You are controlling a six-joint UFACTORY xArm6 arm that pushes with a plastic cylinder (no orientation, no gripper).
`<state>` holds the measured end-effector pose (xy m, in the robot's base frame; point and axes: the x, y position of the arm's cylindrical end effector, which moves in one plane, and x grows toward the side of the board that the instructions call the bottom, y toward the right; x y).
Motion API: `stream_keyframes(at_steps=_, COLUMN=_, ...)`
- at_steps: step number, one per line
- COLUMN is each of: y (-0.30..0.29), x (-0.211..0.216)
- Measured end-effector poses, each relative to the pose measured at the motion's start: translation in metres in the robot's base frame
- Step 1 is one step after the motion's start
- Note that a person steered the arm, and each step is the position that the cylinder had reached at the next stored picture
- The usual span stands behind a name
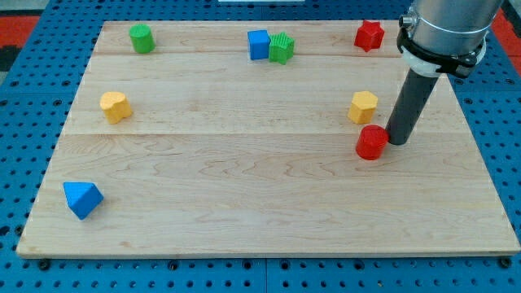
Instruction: Push the red circle towards the bottom left
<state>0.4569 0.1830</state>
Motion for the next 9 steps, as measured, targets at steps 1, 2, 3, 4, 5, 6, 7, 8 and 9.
stream_keyframes(at_steps=1, y=-0.005, x=0.000)
stream_keyframes(at_steps=2, y=-0.043, x=0.000)
stream_keyframes(at_steps=3, y=-0.084, x=0.003)
stream_keyframes(at_steps=4, y=-0.111, x=0.015)
stream_keyframes(at_steps=5, y=-0.114, x=0.023)
stream_keyframes(at_steps=6, y=-0.113, x=0.026)
stream_keyframes(at_steps=7, y=-0.101, x=0.050)
stream_keyframes(at_steps=8, y=-0.100, x=0.052)
stream_keyframes(at_steps=9, y=-0.107, x=0.052)
